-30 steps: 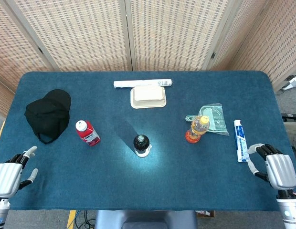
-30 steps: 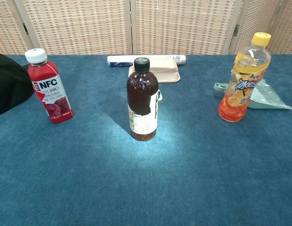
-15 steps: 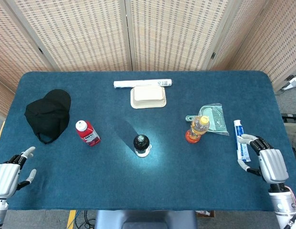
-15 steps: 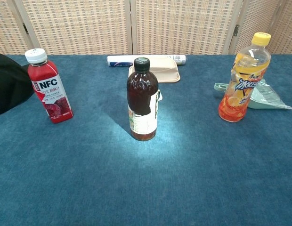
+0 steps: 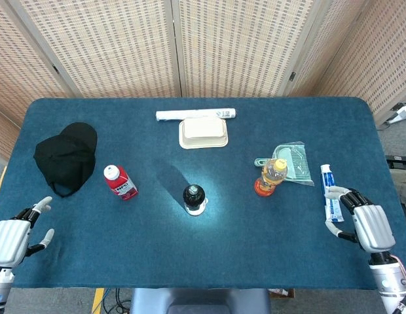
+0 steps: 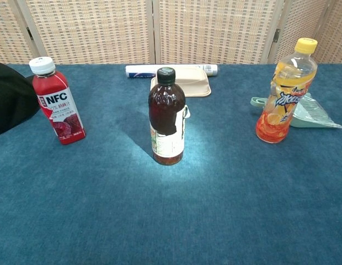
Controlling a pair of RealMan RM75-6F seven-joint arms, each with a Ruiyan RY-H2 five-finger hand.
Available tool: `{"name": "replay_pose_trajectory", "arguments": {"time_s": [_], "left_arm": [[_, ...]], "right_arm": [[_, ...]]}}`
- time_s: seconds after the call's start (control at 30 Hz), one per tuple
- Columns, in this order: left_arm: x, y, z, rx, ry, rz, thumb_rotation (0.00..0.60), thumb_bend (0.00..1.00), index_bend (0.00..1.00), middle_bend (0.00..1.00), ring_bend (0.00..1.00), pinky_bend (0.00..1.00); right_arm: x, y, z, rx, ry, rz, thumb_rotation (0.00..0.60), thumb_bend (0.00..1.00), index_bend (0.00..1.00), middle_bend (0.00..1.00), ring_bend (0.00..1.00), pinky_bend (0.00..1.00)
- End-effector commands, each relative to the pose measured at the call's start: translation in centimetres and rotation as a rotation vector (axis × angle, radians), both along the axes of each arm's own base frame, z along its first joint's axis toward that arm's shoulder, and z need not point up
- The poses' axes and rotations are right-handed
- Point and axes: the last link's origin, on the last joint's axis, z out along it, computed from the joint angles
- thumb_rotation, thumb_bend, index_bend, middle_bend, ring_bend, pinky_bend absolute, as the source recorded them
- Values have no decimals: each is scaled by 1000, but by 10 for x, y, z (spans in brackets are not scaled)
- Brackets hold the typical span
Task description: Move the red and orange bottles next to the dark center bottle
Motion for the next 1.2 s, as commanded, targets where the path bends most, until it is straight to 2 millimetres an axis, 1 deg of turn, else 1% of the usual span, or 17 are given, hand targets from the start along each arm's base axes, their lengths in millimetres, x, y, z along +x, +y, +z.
{"name": "replay_pose_trajectory", "arguments": {"time_s": [0.03,0.1,0.17,0.23,0.3,0.33,0.43,0.57,0.77,0.8,0.87,0.93,0.97,1.03,1.2], "left_arm": [[15,15,-5,-7,-86,-67,600,288,250,309,349,581],[22,21,-8,-15,-113,-88,600,270,230,297,335,558],[29,30,-12,-31,-143,-100,600,251,201,273,299,525],[35,38,-16,-51,-174,-105,600,221,140,228,243,470],[41,46,-21,-59,-205,-119,600,205,92,200,213,427],[43,50,-23,-60,-222,-127,600,199,67,183,194,396],[46,66,-33,-72,-260,-124,600,185,39,154,163,354],[47,81,-42,-91,-263,-100,600,168,34,127,142,340],[50,93,-54,-128,-297,-56,600,137,27,98,118,312],[51,94,-54,-131,-301,-53,600,134,24,96,114,296],[51,96,-56,-134,-309,-41,600,129,20,92,88,230],[51,102,-60,-132,-317,-22,600,120,20,91,53,158],[51,105,-63,-138,-331,-8,600,117,20,90,46,140],[53,109,-66,-158,-365,17,600,112,20,88,44,118],[56,118,-71,-205,-399,65,600,95,20,87,44,113]], "right_arm": [[7,11,8,-6,5,25,600,199,332,260,209,411],[9,16,11,-9,5,29,600,199,332,260,209,411],[10,22,15,-11,9,26,600,199,333,260,209,411],[9,26,19,-15,17,18,600,199,333,260,209,411],[10,30,23,-19,24,18,600,199,333,260,209,411],[11,32,24,-21,26,20,600,198,333,260,209,412],[15,36,28,-24,22,33,600,199,333,260,209,411],[15,38,31,-19,21,32,600,199,333,260,209,411],[13,37,34,-12,16,25,600,199,332,260,209,411],[13,37,34,-12,16,25,600,199,332,260,209,411],[13,37,34,-10,15,25,600,199,333,260,209,411],[13,37,34,-8,15,26,600,199,333,260,209,411],[14,37,34,-7,15,28,600,199,333,260,209,411],[14,37,34,-6,16,29,600,199,333,260,209,411],[14,37,33,-2,15,28,600,199,333,260,209,411]]}}
